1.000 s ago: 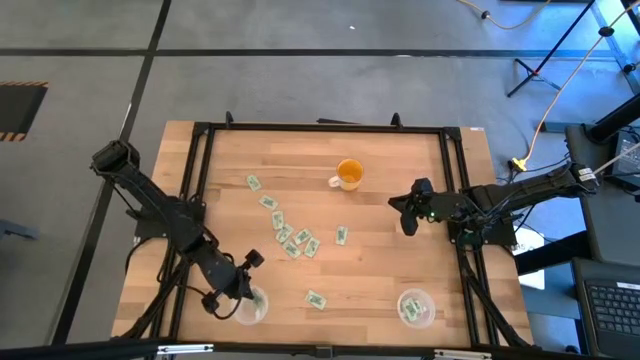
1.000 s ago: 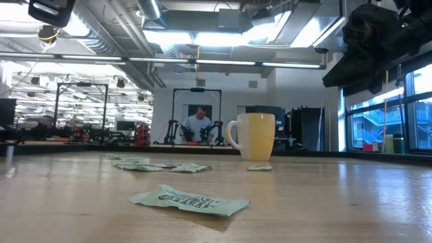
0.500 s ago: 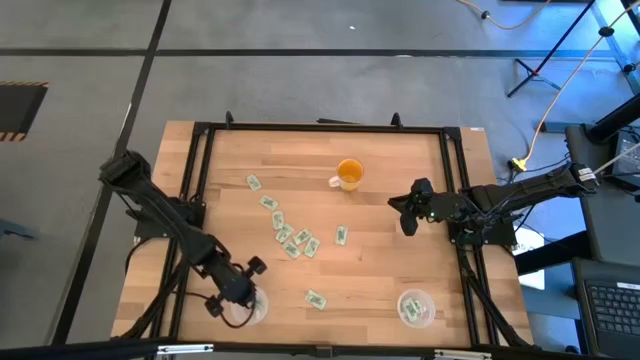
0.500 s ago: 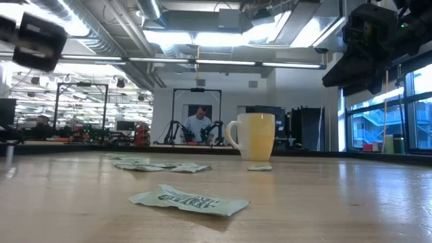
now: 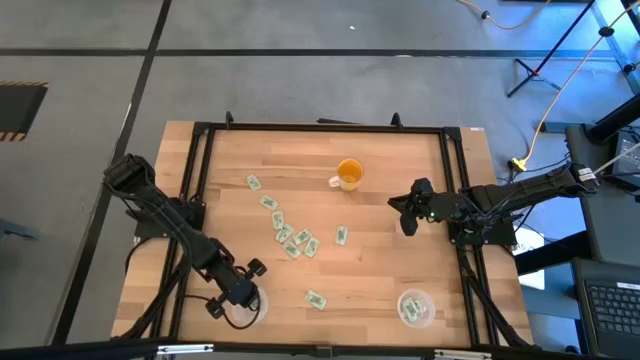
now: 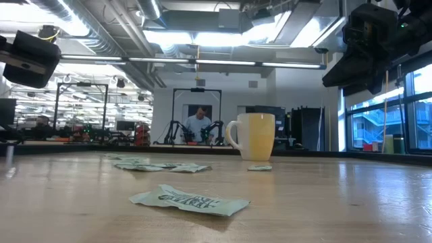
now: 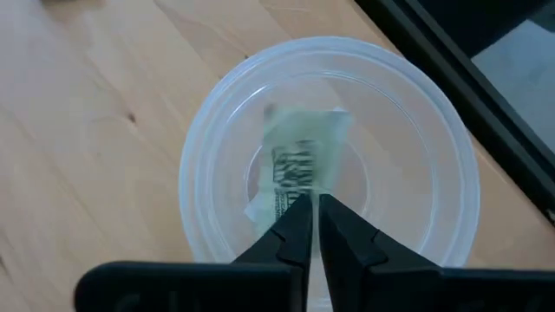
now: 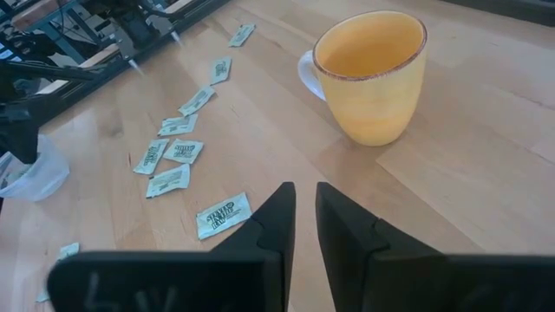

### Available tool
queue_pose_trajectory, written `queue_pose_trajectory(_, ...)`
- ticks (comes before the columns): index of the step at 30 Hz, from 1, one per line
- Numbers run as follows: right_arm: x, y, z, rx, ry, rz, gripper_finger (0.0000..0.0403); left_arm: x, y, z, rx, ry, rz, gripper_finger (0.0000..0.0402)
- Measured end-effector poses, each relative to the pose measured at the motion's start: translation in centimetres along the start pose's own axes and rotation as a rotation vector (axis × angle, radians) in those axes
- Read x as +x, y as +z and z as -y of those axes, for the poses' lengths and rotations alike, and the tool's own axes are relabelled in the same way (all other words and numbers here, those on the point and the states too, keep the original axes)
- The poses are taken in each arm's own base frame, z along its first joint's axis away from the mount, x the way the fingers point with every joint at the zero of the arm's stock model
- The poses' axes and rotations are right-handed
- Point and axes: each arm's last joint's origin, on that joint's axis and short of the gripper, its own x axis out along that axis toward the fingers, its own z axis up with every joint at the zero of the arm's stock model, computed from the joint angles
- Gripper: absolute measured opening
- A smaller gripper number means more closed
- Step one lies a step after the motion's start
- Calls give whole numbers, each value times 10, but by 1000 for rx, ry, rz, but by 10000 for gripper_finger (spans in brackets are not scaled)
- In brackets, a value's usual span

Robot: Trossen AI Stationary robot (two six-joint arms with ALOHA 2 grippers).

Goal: Pick and place items into bin
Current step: Put the stevia packet into the left transparent bin

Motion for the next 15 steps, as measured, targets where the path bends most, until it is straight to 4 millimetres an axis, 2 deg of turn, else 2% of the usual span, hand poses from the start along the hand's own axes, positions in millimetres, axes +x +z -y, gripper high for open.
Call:
queue_pose_trajectory(9, 0, 0, 0, -3, 0, 0, 53, -1, 0, -1, -13, 26, 6, 69)
queue_pose_trajectory(12, 0, 0, 0, -5, 0, 0, 53, -11, 5, 1, -12, 20, 36, 73)
queue_pose_trajectory(15, 0, 0, 0, -9, 0, 0, 53, -29, 19, 3, -7, 13, 117, 71)
